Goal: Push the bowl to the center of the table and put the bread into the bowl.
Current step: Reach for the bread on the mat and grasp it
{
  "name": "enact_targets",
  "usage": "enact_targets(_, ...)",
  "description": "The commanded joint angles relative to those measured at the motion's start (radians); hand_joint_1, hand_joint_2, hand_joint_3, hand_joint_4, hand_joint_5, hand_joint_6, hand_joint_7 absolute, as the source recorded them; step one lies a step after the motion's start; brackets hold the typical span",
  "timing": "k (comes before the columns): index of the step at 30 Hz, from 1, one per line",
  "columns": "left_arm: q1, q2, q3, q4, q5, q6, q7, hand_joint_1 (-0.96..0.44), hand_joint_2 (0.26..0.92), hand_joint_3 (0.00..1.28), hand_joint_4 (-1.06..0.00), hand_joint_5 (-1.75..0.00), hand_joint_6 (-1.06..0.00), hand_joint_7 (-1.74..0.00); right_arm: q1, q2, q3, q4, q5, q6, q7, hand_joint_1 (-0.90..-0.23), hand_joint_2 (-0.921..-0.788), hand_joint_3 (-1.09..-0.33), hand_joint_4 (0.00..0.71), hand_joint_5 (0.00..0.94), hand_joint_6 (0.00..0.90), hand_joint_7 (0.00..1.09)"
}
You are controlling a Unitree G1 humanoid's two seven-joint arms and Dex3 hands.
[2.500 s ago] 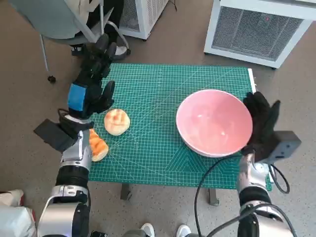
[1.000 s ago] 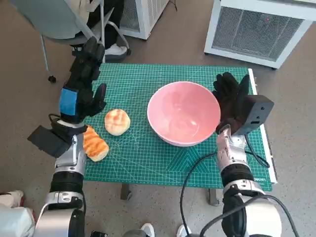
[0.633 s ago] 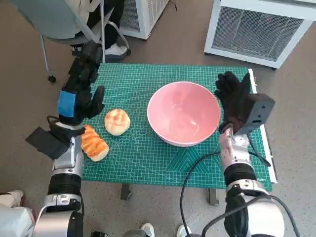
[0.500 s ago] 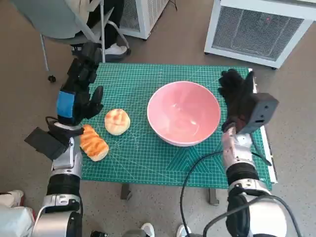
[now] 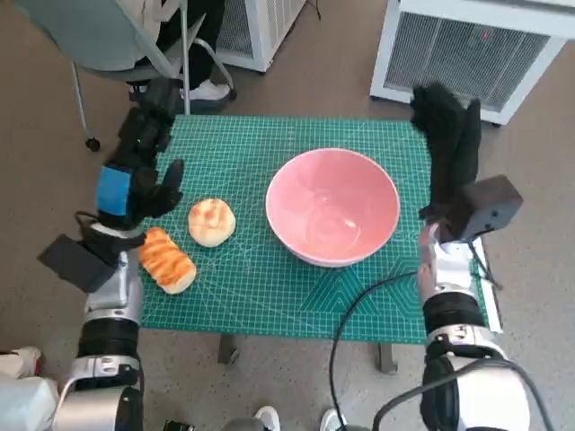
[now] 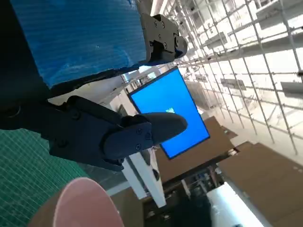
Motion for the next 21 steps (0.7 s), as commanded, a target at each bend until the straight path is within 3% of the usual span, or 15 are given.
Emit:
enact_targets(1, 0.019, 0.110, -0.002, -0.048, 0.035, 0.012, -0.044, -0.72, 0.921, 0.52, -0.16, 0.00, -0.23, -0.01, 0.062, -0.019, 0.053, -0.071, -0.019, -0.080, 0.076, -0.679, -0.921, -0.745, 0.300, 0.029, 0.001, 0.67)
enact_targets(8, 0.032, 0.285, -0.018, -0.073, 0.133, 0.016, -0.092, -0.73, 0.921, 0.45, -0.15, 0.00, -0.21, 0.00, 0.104, -0.033, 0.106, -0.186, -0.011, -0.121, 0.156, -0.694, -0.921, -0.771, 0.303, 0.030, -0.001, 0.67)
enact_targets(14, 0.038, 0.410, -0.041, -0.086, 0.205, 0.010, -0.130, -0.75, 0.921, 0.34, -0.16, 0.00, -0.22, -0.01, 0.143, -0.035, 0.138, -0.277, -0.029, -0.110, 0.155, -0.702, -0.921, -0.783, 0.290, 0.024, -0.001, 0.66)
enact_targets(21, 0.070, 0.490, -0.092, -0.160, 0.206, 0.071, -0.238, -0.69, 0.921, 0.15, -0.17, 0.00, -0.24, -0.01, 0.167, -0.030, 0.161, -0.331, -0.033, -0.086, 0.142, -0.710, -0.921, -0.786, 0.284, 0.021, -0.001, 0.66)
